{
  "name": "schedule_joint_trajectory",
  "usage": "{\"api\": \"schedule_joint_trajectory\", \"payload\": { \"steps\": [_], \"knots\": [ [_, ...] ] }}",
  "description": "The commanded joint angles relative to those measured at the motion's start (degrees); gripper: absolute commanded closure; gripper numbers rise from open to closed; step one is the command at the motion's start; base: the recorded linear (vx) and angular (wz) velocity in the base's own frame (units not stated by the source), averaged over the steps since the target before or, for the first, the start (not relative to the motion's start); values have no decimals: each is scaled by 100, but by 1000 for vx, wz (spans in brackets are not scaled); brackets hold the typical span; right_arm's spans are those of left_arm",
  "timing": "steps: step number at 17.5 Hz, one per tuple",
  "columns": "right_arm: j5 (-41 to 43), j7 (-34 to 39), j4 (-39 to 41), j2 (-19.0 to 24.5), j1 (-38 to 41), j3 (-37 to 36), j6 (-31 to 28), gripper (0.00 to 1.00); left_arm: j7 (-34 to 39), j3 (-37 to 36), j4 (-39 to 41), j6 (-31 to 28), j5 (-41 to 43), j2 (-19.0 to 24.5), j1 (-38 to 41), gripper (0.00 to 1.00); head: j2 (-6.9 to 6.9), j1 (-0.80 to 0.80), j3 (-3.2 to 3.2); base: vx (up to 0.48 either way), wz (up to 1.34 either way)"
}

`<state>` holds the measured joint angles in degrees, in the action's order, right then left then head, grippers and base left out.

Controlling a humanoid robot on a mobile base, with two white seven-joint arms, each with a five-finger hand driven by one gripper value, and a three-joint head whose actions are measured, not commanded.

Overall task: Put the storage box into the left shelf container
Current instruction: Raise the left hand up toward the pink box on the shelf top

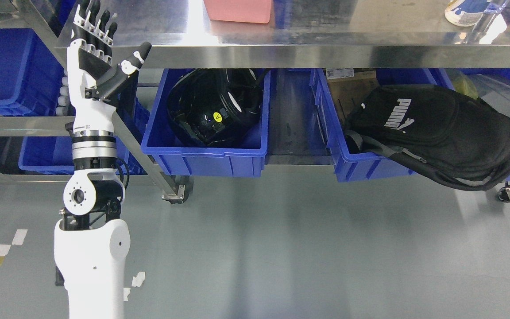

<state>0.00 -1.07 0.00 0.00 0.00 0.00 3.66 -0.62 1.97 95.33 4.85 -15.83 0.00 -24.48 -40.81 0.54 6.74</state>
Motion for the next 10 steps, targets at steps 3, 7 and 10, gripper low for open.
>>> {"api": "schedule_joint_trajectory", "payload": {
  "steps": [3,7,10],
  "knots": [
    [9,37,100,-100,-35,-18,4,0,-96,426,-32,-256,10,100,-127,0,0,0,0,0,0],
    [9,37,100,-100,-35,-18,4,0,-1621,462,-838,-265,465,1007,-1311,0,0,0,0,0,0],
    [9,37,100,-100,-35,-18,4,0,-3125,-316,-2268,-274,1089,2256,-2742,0,0,0,0,0,0]
  ]
}}
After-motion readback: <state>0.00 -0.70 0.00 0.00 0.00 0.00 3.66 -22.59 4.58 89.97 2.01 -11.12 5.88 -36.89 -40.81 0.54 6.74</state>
